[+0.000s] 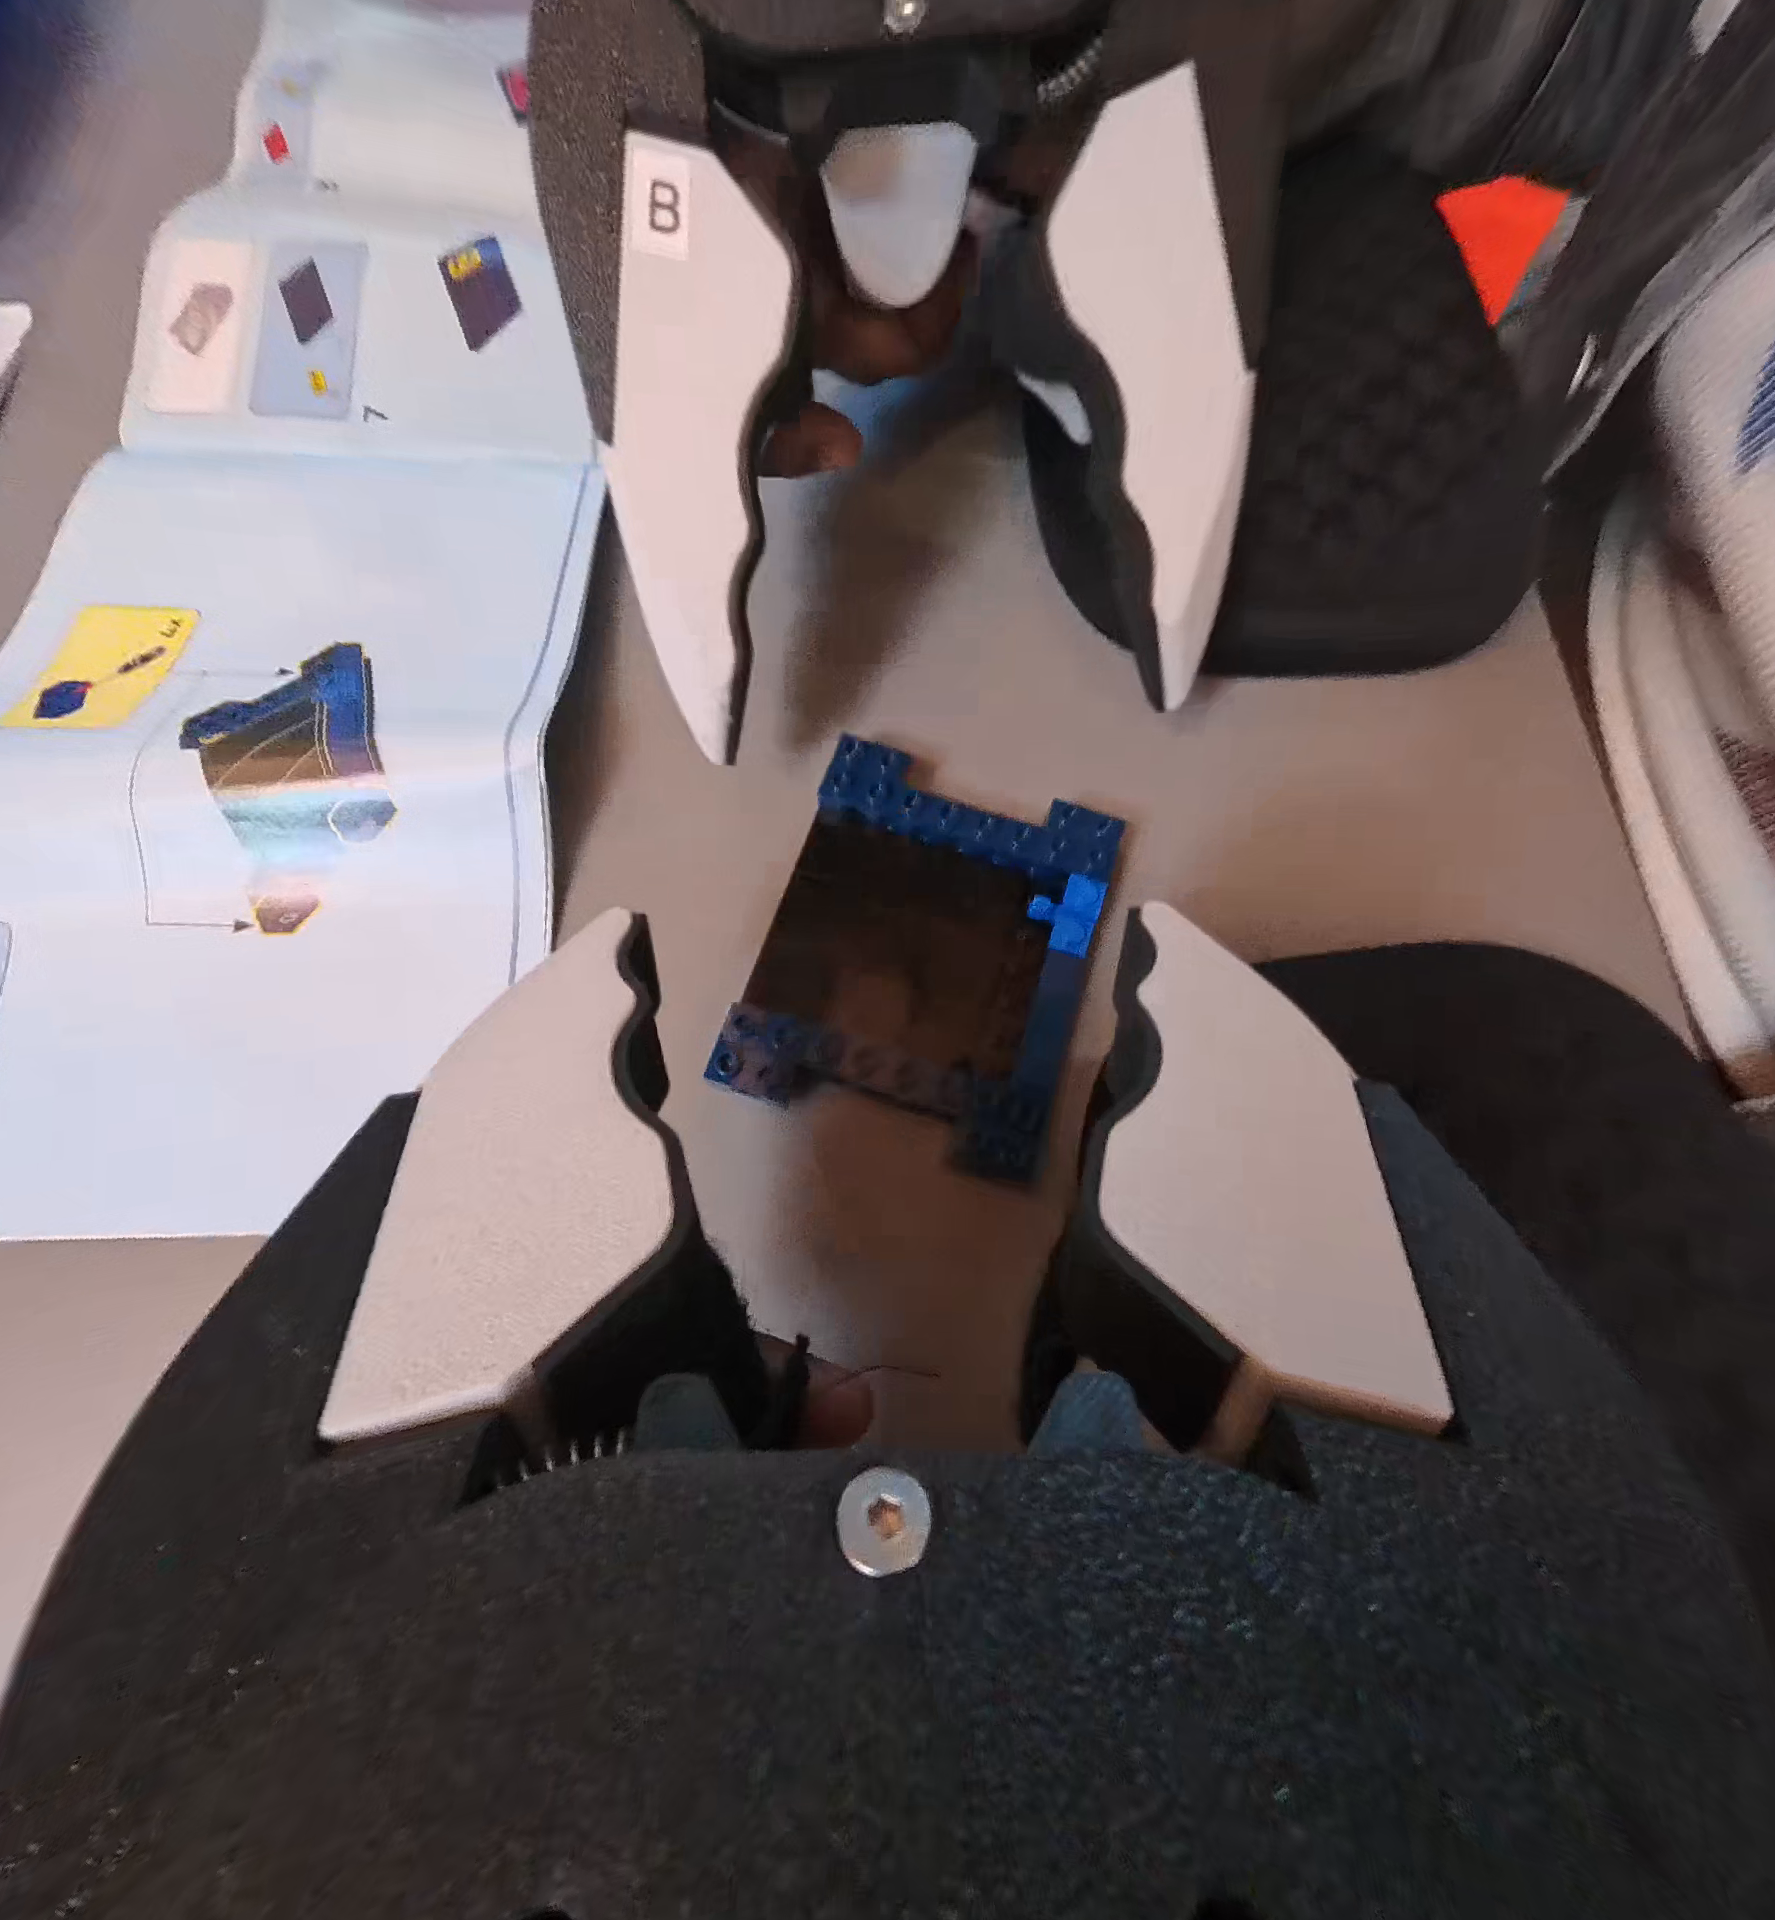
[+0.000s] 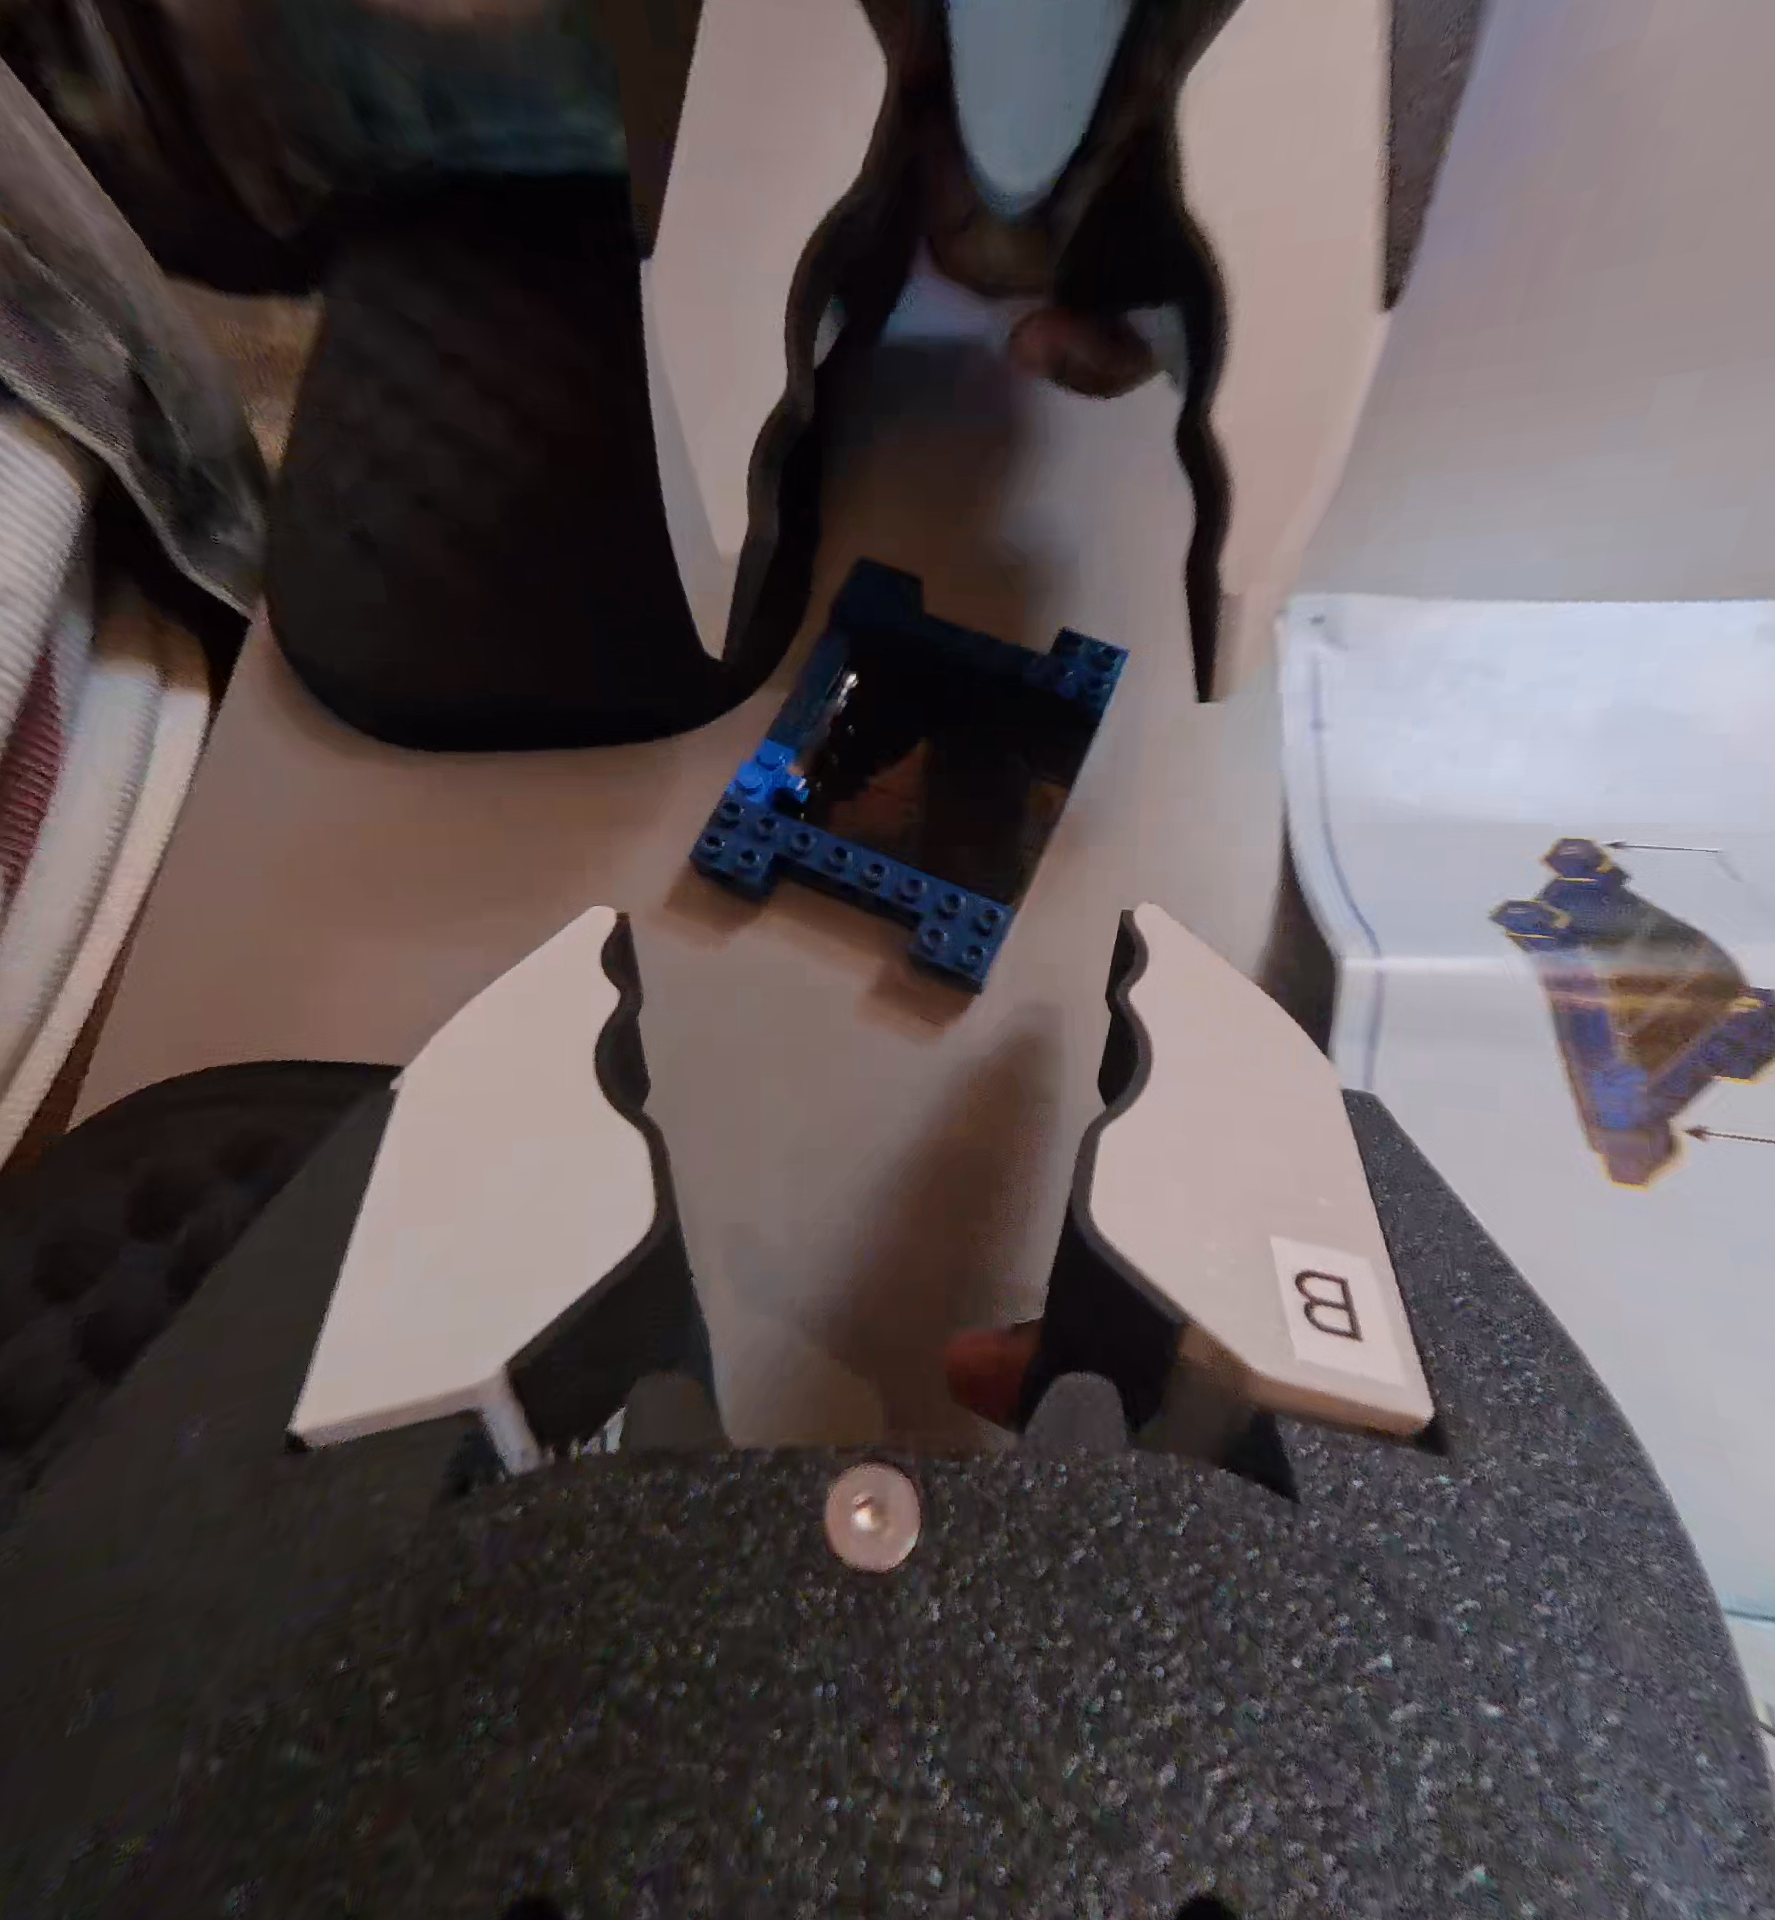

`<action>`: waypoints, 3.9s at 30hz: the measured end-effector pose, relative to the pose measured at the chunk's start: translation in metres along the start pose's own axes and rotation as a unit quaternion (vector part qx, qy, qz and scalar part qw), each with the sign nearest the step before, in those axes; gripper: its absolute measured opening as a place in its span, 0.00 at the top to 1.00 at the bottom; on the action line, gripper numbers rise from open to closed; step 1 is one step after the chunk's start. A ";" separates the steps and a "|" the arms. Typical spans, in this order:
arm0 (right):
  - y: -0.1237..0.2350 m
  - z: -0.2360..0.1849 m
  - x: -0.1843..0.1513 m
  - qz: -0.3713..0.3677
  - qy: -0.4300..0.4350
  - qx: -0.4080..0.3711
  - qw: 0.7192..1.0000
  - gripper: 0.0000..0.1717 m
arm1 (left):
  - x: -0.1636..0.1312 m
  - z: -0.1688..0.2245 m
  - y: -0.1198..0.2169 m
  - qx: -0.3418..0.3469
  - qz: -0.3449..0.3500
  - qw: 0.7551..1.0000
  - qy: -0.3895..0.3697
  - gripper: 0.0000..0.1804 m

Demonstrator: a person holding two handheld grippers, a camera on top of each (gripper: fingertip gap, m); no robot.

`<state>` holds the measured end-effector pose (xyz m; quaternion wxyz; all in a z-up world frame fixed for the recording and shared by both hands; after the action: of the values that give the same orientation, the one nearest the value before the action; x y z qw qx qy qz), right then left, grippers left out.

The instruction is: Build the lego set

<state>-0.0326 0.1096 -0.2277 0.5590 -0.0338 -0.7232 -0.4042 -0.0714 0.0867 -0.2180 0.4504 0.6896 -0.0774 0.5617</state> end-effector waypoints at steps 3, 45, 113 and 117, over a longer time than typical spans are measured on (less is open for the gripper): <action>-0.015 0.000 0.002 -0.014 -0.019 -0.029 0.999 0.44 | -0.012 -0.003 0.004 0.012 -0.033 0.999 0.001 0.50; 0.004 0.081 -0.019 -0.022 0.002 -0.221 0.975 1.00 | -0.016 -0.076 -0.019 0.258 -0.054 0.960 -0.098 0.99; 0.027 0.095 -0.033 -0.036 0.014 -0.286 0.957 1.00 | -0.033 -0.094 0.019 0.362 -0.097 0.924 -0.074 0.90; 0.027 0.095 -0.033 -0.035 0.009 -0.284 0.958 1.00 | -0.033 -0.094 0.018 0.361 -0.097 0.925 -0.073 0.90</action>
<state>-0.0808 0.1998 -0.2456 0.5187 -0.1619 -0.5742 -0.6124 -0.1612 0.1295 -0.2399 0.2164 0.8488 0.1656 0.4532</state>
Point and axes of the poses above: each gripper's, where its closed fingertips meet, y back along the fingers, x out of its top, z = x × y across the jaws, the point moved 1 cm from there along y, back along the fingers, and after that the axes turned 7 degrees about z, right-handed, at the moved point
